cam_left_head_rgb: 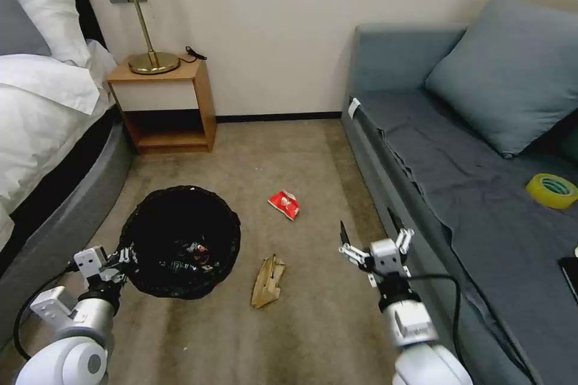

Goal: Pick up the trash bin, then pick up the garbage on the floor and place it into the trash bin.

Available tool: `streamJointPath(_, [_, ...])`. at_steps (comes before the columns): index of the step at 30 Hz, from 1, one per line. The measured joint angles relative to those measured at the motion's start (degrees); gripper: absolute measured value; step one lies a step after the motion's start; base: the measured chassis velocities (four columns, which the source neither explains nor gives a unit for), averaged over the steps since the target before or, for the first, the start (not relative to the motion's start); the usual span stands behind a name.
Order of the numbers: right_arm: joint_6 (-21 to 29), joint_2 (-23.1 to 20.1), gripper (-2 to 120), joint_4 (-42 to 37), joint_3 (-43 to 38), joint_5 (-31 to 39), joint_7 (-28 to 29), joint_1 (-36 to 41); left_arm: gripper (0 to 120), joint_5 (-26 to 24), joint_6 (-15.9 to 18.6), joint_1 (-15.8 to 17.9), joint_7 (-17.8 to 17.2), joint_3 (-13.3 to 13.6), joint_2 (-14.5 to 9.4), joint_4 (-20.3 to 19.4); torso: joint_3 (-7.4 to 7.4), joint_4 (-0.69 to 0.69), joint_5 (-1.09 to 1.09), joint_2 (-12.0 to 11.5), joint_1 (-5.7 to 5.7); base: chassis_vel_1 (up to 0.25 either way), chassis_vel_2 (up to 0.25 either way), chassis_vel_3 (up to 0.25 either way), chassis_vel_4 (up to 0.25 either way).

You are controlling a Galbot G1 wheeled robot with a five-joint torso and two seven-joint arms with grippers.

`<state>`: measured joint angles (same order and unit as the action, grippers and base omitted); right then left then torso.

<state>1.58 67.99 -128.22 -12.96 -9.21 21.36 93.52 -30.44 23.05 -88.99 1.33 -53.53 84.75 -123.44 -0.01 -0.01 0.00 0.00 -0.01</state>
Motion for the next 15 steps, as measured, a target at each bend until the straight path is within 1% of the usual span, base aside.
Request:
streamJointPath(6, [-0.31,1.01,100,-0.73,0.39,-0.27,0.21,1.07,4,0.58,0.04,-0.11,0.08,0.01,0.07,0.19,0.00,0.01,0.00,0.00,0.00,0.000,0.000,0.000,0.000])
streamJointPath(15, [-1.85,2.05,100,-1.18,3.01,3.34,-0.15,3.98,4,-0.05,-0.19,0.30,0.32,-0.81,-0.39,1.10,0.00,0.01,0.00,0.00,0.00,0.000,0.000,0.000,0.000])
